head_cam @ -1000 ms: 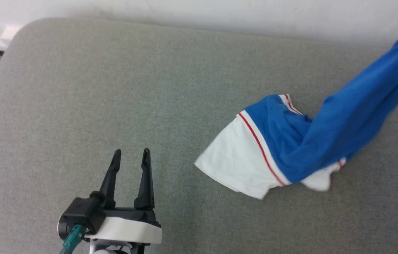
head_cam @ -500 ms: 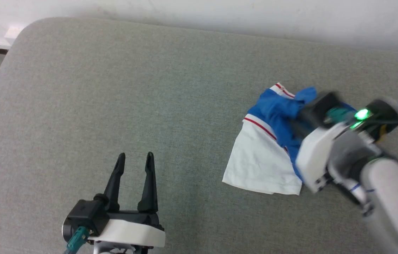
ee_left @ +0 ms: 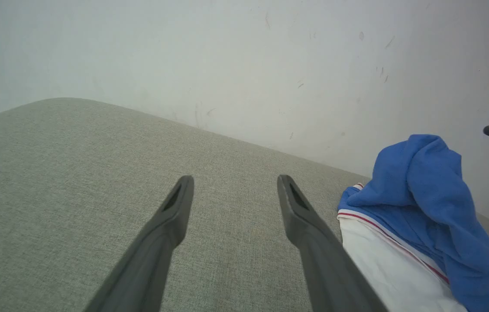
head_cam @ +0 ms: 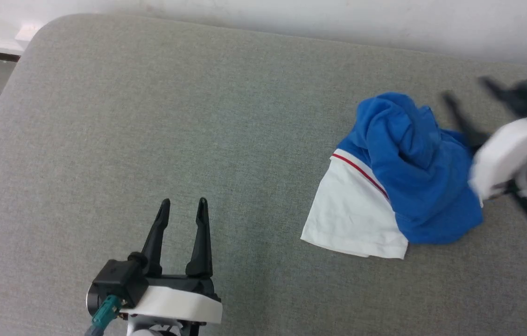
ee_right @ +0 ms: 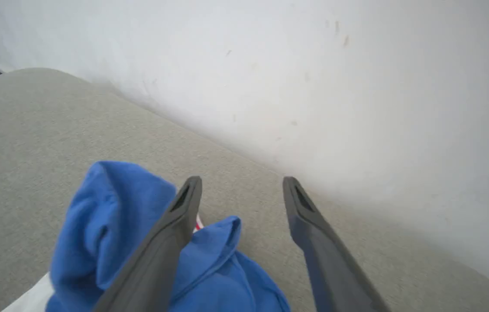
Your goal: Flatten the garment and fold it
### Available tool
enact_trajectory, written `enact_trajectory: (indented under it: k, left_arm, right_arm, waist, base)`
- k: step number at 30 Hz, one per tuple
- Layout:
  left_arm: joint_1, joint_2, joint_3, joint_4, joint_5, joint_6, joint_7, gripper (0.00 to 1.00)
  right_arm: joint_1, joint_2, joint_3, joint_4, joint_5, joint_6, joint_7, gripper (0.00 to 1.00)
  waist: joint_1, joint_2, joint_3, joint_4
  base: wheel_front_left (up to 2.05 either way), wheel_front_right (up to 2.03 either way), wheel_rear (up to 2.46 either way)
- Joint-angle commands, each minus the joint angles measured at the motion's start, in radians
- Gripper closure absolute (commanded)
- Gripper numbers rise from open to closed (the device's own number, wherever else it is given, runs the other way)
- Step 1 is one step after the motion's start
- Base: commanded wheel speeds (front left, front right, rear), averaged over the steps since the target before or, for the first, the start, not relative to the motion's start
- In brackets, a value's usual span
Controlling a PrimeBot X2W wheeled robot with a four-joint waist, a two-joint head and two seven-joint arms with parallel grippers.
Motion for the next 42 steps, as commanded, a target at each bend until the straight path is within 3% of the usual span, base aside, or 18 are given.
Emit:
enact_trajectory:
  k: [1,4,8,14,23,24,25,26,35,42]
  left_arm:
    - [0.005,-0.002,0.000,-0.005,-0.008,0.010,-0.005,0.00]
    - [0.005,-0.002,0.000,-0.011,-0.008,0.012,-0.005,0.00]
    - [-0.007,-0.002,-0.005,-0.019,-0.006,0.011,-0.005,0.00]
    - [-0.031,-0.002,-0.014,-0.017,0.001,0.006,-0.005,0.00]
    - [-0.063,-0.002,-0.026,-0.015,0.006,0.004,-0.005,0.00]
    - [-0.065,-0.002,-0.026,-0.014,0.007,0.005,-0.005,0.00]
    - [-0.066,-0.002,-0.027,-0.014,0.007,0.005,-0.005,0.00]
    - [-0.066,-0.002,-0.027,-0.014,0.007,0.006,-0.005,0.00]
    - [-0.066,-0.002,-0.016,-0.004,0.009,0.009,-0.005,0.00]
    - [-0.039,-0.002,0.005,0.016,0.009,0.004,-0.005,0.00]
  right_arm:
    - [0.042,-0.002,-0.107,-0.032,-0.037,-0.002,0.013,0.00]
    - [0.124,0.013,-0.238,-0.081,-0.077,-0.002,0.073,0.00]
    - [0.236,0.036,-0.319,-0.117,-0.096,-0.002,0.164,0.00]
    - [0.290,0.075,-0.331,-0.119,-0.095,-0.002,0.192,0.00]
    - [0.269,0.076,-0.294,-0.029,-0.112,-0.002,0.201,0.00]
    - [0.266,0.077,-0.291,-0.014,-0.110,-0.002,0.204,0.16]
    - [0.262,0.078,-0.286,-0.002,-0.108,-0.002,0.203,0.76]
    - [0.260,0.077,-0.278,0.008,-0.110,-0.002,0.203,1.00]
    - [0.212,0.057,-0.247,0.009,-0.096,-0.002,0.140,1.00]
    - [0.134,0.017,-0.317,-0.091,-0.116,-0.002,0.089,1.00]
  waist:
    - [0.0000,0.0000,0.002,-0.001]
    - [0.0000,0.0000,0.014,-0.001]
    - [0.0000,0.0000,0.043,0.001]
    - [0.0000,0.0000,0.093,0.006]
    - [0.0000,0.0000,0.145,0.029]
    - [0.0000,0.0000,0.149,0.030]
    - [0.0000,0.0000,0.152,0.031]
    - [0.0000,0.0000,0.155,0.031]
    - [0.0000,0.0000,0.122,-0.016]
    - [0.0000,0.0000,0.020,-0.080]
  base:
    - [0.00,0.00,0.00]
    - [0.00,0.00,0.00]
    - [0.00,0.00,0.00]
    - [0.00,0.00,0.00]
    - [0.00,0.00,0.00]
    - [0.00,0.00,0.00]
    - [0.00,0.00,0.00]
    - [0.00,0.00,0.00]
    - [0.00,0.00,0.00]
    - [0.00,0.00,0.00]
